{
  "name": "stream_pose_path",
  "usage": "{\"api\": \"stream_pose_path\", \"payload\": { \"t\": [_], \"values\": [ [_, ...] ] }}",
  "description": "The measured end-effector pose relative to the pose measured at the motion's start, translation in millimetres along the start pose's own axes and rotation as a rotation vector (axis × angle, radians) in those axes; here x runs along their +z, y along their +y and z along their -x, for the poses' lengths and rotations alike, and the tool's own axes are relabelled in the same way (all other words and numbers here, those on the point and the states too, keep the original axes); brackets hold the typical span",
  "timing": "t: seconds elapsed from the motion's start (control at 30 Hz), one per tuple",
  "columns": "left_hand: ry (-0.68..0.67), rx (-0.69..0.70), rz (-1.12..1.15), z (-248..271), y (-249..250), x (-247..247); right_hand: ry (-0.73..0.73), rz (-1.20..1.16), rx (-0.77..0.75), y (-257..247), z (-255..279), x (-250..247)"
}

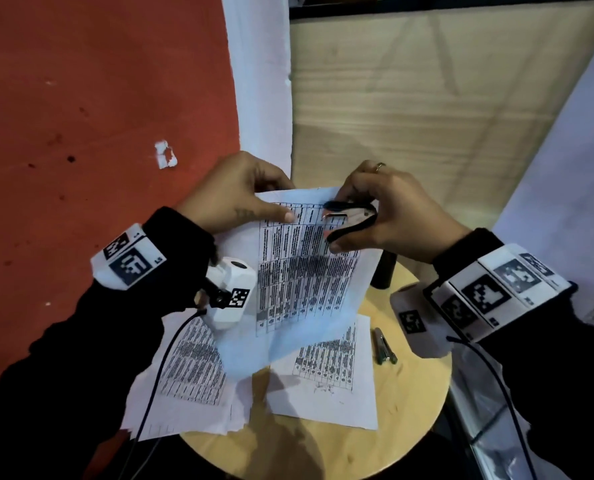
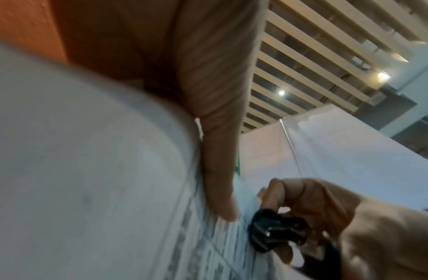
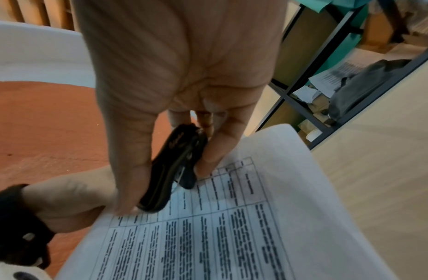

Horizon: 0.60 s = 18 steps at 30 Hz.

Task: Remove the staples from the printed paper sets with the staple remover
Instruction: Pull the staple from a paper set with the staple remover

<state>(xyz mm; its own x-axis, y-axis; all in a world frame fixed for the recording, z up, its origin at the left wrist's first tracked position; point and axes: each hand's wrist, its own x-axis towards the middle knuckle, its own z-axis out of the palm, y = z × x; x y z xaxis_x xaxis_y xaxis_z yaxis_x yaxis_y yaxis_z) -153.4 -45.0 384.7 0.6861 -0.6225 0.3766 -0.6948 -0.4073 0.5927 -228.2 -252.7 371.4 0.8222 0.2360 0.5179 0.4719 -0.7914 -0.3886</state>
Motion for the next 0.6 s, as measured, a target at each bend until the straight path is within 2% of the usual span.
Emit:
{"api": "stream_pose_path", "payload": {
  "t": [0.17, 0.3, 0.43, 0.6],
  "values": [
    [0.081, -0.042, 0.123, 0.7, -4.4, 1.1, 0.148, -0.042, 0.0, 3.1, -0.8, 9.6],
    [0.065, -0.017, 0.162, 1.2, 2.8, 3.5, 0.33, 0.069, -0.136, -4.5, 3.9, 24.6],
    [0.058, -0.031, 0.224, -0.6, 5.5, 6.6, 0.352, 0.202, -0.228, -6.6, 2.0, 35.2],
    [0.1, -0.089, 0.306, -5.0, 8.4, 10.7, 0.342, 0.245, -0.308, -8.0, -0.2, 36.7]
  ]
}}
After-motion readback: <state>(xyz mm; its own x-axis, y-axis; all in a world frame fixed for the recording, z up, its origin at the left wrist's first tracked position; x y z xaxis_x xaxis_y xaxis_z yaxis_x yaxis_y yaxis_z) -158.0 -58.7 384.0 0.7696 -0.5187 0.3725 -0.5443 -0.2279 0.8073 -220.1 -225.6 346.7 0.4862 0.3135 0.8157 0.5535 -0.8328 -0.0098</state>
